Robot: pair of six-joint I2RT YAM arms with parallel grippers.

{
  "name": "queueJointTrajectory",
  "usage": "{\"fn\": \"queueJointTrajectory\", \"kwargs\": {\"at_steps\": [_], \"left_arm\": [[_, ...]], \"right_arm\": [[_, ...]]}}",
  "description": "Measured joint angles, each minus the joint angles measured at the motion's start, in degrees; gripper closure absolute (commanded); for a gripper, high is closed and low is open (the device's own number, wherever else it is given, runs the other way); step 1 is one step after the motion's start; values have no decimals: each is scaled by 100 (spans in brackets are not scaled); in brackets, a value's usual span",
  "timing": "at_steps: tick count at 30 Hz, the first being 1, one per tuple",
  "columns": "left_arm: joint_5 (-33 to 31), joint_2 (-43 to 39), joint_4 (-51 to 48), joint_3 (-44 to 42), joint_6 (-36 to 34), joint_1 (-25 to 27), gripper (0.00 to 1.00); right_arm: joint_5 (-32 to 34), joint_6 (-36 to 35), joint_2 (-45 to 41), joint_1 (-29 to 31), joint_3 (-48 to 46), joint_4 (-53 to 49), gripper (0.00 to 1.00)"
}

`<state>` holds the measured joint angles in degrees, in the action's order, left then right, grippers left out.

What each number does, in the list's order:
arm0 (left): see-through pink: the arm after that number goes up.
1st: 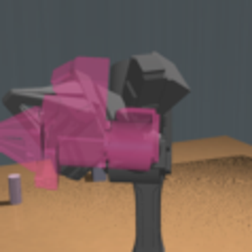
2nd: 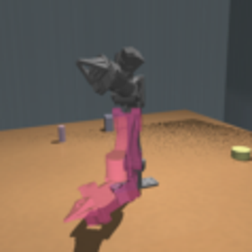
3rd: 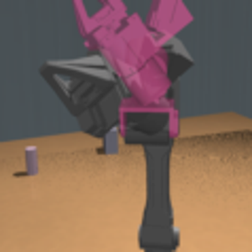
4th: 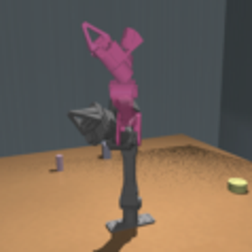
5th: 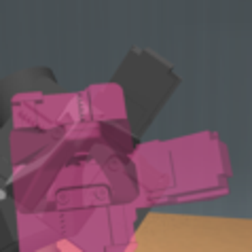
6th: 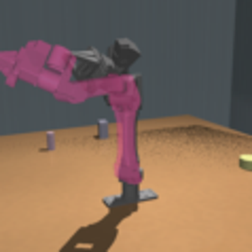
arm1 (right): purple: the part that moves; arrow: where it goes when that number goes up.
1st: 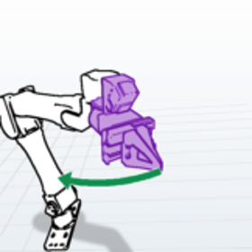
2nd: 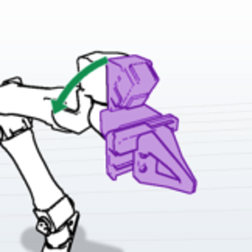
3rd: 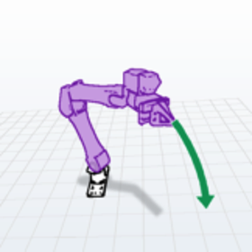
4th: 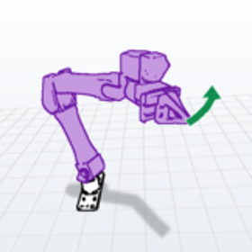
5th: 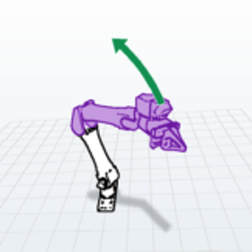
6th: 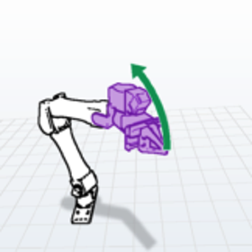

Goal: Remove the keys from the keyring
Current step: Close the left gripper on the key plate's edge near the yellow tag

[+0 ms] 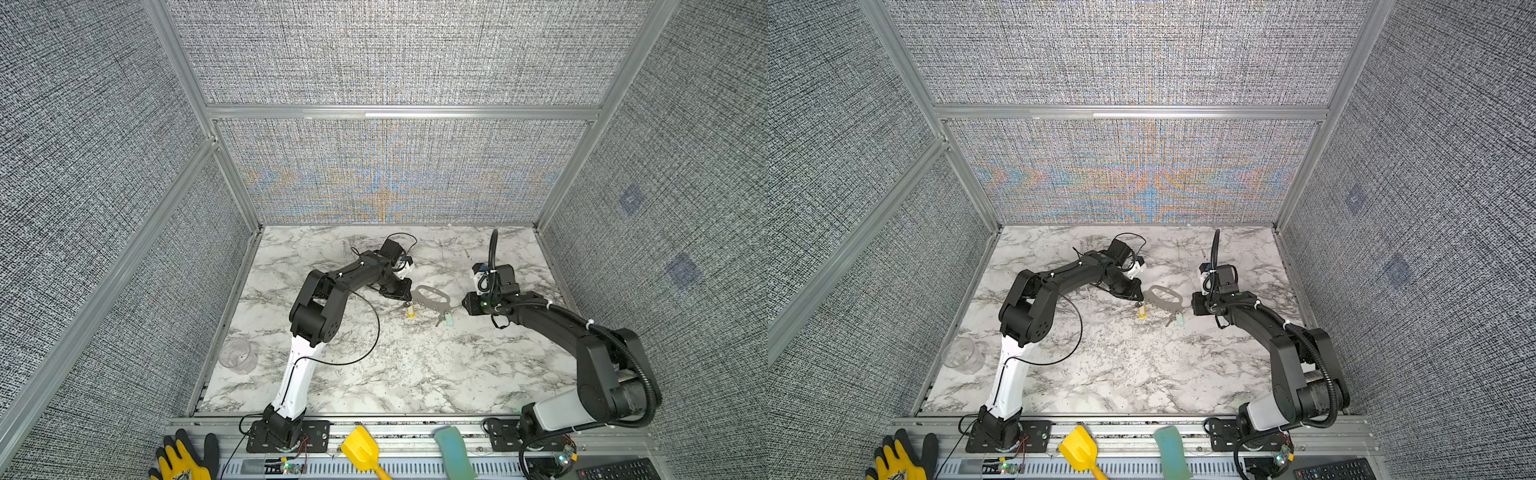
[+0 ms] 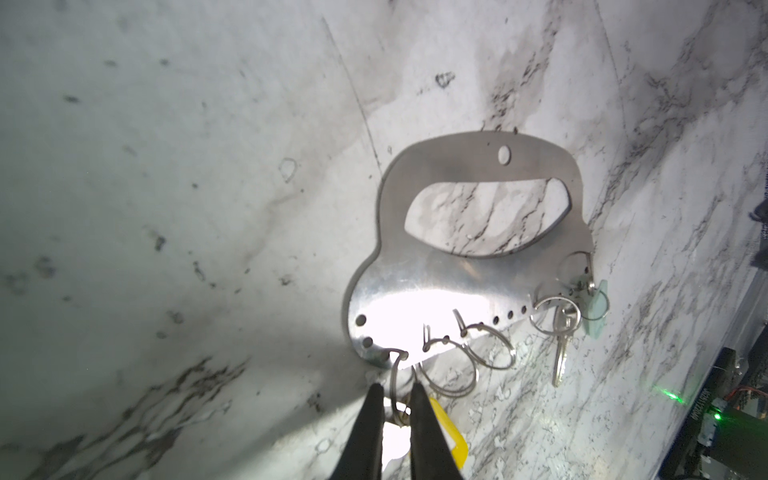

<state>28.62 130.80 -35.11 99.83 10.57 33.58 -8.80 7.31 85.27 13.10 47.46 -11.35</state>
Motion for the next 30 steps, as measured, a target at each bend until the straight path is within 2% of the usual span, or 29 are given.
{"fn": "queueJointTrajectory", "kwargs": {"at_steps": [5, 12, 30], "left_arm": [[-2, 0, 9, 11, 37, 0, 77], [59, 35, 52, 76, 173, 0, 77], [114, 55, 48, 87, 319, 0, 88]], "right_arm": [[-13, 2, 4, 2, 0, 0, 68], [-20, 2, 35, 2, -9, 4, 68], [-44, 2, 127, 2, -9, 4, 68]]}}
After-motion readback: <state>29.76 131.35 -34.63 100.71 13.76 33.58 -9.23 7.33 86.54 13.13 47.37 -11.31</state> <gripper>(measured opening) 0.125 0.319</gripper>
